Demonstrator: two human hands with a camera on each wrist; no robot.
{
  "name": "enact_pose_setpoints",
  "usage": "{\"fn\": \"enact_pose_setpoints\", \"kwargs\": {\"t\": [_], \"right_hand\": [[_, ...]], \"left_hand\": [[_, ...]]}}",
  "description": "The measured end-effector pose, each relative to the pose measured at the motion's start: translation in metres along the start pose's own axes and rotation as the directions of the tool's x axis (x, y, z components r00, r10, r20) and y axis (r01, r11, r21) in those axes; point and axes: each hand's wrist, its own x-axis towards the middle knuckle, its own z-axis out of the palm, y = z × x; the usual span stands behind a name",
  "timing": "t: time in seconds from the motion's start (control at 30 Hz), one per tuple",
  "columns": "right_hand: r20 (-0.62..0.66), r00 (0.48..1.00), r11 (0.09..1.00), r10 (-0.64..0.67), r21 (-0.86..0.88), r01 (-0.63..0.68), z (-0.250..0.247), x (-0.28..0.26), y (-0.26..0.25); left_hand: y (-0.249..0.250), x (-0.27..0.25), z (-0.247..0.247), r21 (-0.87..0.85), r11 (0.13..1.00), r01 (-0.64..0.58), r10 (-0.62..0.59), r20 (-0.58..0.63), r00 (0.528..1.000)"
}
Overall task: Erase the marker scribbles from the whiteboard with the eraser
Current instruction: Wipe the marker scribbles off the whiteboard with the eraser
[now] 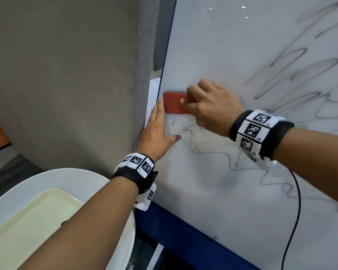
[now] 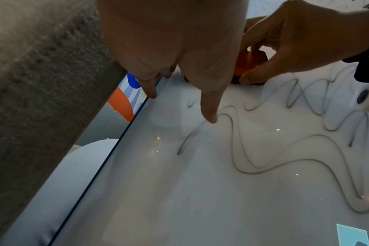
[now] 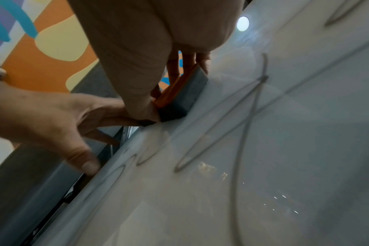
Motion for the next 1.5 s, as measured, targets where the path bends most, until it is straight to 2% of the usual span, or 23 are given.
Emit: {"fn": "enact_pose_setpoints", "kwargs": {"t": [0.1, 0.3, 0.43, 0.53, 0.7, 0.8, 0.9, 0.97, 1.1, 1.23, 1.4, 1.5], "right_hand": [[-0.016, 0.997, 0.997, 0.07, -0.017, -0.07, -0.003, 0.001, -0.002], [0.091, 0.993, 0.996, -0.07, 0.062, 0.065, 0.007, -0.008, -0.023], [0.084, 0.996, 0.999, -0.042, -0.018, 0.044, 0.002, 0.002, -0.008], [0.064, 0.998, 1.0, -0.001, 0.01, 0.0, 0.005, -0.002, -0.018], [0.152, 0.983, 0.995, -0.098, 0.018, 0.096, 0.011, -0.007, -0.031], [0.114, 0.989, 0.995, -0.098, 0.033, 0.095, 0.004, 0.002, -0.018], [0.059, 0.998, 0.999, -0.03, 0.035, 0.028, 0.004, 0.002, -0.016], [0.074, 0.997, 1.0, -0.019, 0.026, 0.017, 0.009, -0.005, -0.026], [0.141, 0.986, 0.996, -0.089, 0.006, 0.089, 0.012, -0.014, -0.026], [0.058, 0.998, 0.999, -0.039, -0.011, 0.039, 0.002, -0.015, -0.001], [-0.014, 0.997, 0.997, 0.077, 0.03, -0.076, 0.006, -0.024, -0.013], [-0.002, 0.999, 0.999, 0.036, 0.02, -0.036, 0.005, -0.026, -0.011]], "left_hand": [[0.001, 0.0, 0.0, -0.009, 1.0, 0.011, -0.011, 0.007, 1.0], [0.0, 0.0, -0.001, 0.006, 1.0, 0.023, -0.023, 0.022, 0.999], [0.001, 0.0, -0.001, -0.004, 1.0, 0.025, -0.025, 0.008, 1.0], [-0.001, 0.0, 0.0, -0.001, 1.0, 0.021, -0.021, 0.0, 1.0], [0.0, -0.001, 0.001, 0.017, 1.0, 0.009, -0.009, 0.015, 1.0], [0.001, 0.0, 0.001, 0.022, 1.0, 0.003, -0.003, 0.008, 1.0], [0.001, 0.0, 0.001, 0.015, 1.0, 0.013, -0.013, 0.001, 1.0], [0.001, 0.0, 0.001, 0.013, 1.0, 0.011, -0.011, 0.003, 1.0], [-0.001, -0.001, 0.005, 0.081, 0.997, -0.018, 0.016, 0.023, 1.0], [-0.008, -0.005, 0.019, 0.144, 0.989, -0.017, 0.016, 0.01, 1.0], [-0.012, -0.013, 0.033, 0.177, 0.984, 0.009, -0.012, 0.017, 1.0], [-0.011, -0.019, 0.043, 0.2, 0.98, 0.014, -0.022, 0.035, 0.999]]}}
